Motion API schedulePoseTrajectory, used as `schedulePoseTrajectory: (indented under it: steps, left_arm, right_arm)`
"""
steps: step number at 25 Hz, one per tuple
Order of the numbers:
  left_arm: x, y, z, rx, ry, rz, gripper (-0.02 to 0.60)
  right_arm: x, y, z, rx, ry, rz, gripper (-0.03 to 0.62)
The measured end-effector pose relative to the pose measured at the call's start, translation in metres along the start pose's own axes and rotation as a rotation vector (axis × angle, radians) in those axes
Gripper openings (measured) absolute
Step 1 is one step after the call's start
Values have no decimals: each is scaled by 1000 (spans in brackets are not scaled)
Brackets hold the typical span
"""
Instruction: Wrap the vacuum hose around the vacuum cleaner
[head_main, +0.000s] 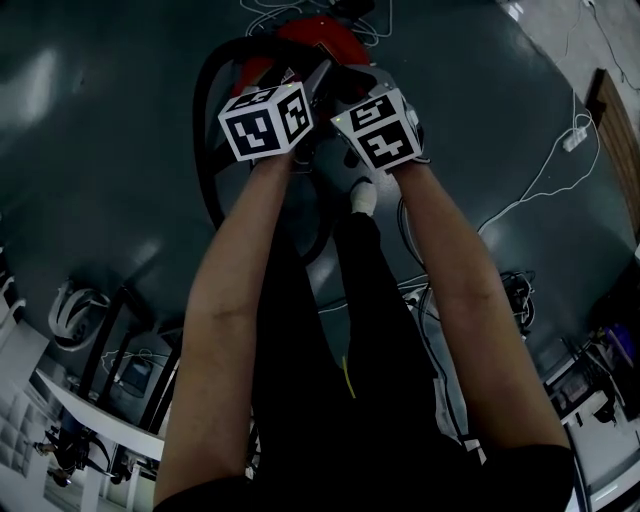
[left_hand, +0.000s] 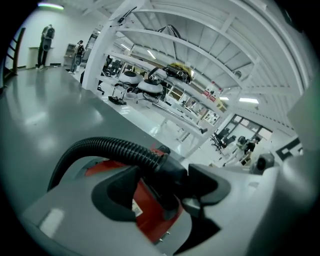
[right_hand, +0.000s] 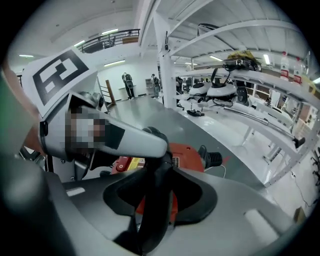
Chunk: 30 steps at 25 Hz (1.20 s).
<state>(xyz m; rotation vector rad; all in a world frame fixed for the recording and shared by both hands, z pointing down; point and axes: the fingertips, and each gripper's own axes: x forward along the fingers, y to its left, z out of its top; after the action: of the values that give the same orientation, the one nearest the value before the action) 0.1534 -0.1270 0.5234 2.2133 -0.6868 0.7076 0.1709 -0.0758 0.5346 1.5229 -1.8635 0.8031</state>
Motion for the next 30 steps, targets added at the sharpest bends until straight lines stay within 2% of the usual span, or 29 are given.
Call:
schedulePoseTrajectory:
  steps: [6, 10, 13, 15, 17, 20, 21, 22, 24, 25, 29, 30]
  left_arm:
    - [-2, -8, -5, 27, -20, 67, 329]
    - [7, -18, -13, -22, 17, 108, 352]
    - [6, -18, -6, -81, -19, 119, 337]
    - [5, -18, 0, -92, -47, 120, 339]
    - [8, -18, 7, -63, -55, 115, 345]
    - [20, -20, 11, 15, -19, 100, 336]
    - [24, -20, 13, 47, -11, 103, 316]
    - [28, -18, 17, 82, -10, 119, 272]
    - [33, -12, 32, 132, -19, 170, 92]
    - [36, -11, 37, 143, -25, 174, 48]
    - [47, -7, 38, 158, -36, 96, 114]
    - [48, -3, 36, 139, -43, 92, 101]
  right_arm:
    - [-3, -9, -11, -6, 49, 63, 153]
    - [-8, -18, -30, -15, 121, 95, 153]
    - [-15, -20, -33, 8, 113, 107, 153]
    - [-19, -21, -30, 40, 93, 108, 153]
    - [-19, -24, -27, 77, 88, 107, 153]
    - [-14, -28, -31, 157, 100, 104, 153]
    - [-12, -28, -33, 190, 107, 104, 153]
    - [-10, -29, -35, 220, 113, 105, 152]
    - [-5, -30, -37, 256, 117, 108, 152]
    - [-4, -29, -39, 260, 118, 107, 152]
    - [4, -21, -44, 273, 155, 106, 153]
    - [5, -21, -45, 280, 165, 110, 152]
